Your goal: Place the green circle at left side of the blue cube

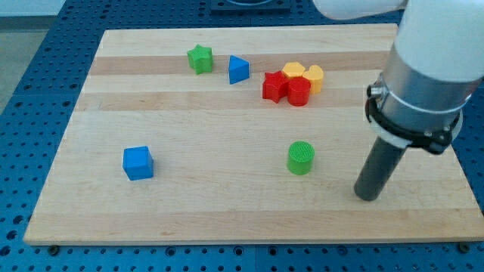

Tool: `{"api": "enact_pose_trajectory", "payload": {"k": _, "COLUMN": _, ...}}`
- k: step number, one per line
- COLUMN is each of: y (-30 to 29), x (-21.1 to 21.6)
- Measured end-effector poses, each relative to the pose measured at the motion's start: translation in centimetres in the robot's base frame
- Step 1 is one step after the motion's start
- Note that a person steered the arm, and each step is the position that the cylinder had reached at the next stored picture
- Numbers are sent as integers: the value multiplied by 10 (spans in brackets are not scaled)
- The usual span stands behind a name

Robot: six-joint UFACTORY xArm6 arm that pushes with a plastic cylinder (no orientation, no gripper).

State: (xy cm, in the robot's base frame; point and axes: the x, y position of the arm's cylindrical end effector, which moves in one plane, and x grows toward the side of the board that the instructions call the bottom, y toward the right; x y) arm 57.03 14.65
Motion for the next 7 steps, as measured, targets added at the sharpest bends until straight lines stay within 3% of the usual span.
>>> {"api": "enact_pose_trajectory", "payload": {"k": 3, "y": -75, "x": 3}}
{"api": "enact_pose_trajectory", "payload": {"k": 4, "y": -79, "x": 0}}
{"api": "enact_pose_trajectory", "payload": {"k": 6, "y": -20, "x": -38}}
{"api": "enact_pose_trajectory", "payload": {"k": 7, "y": -53, "x": -38}}
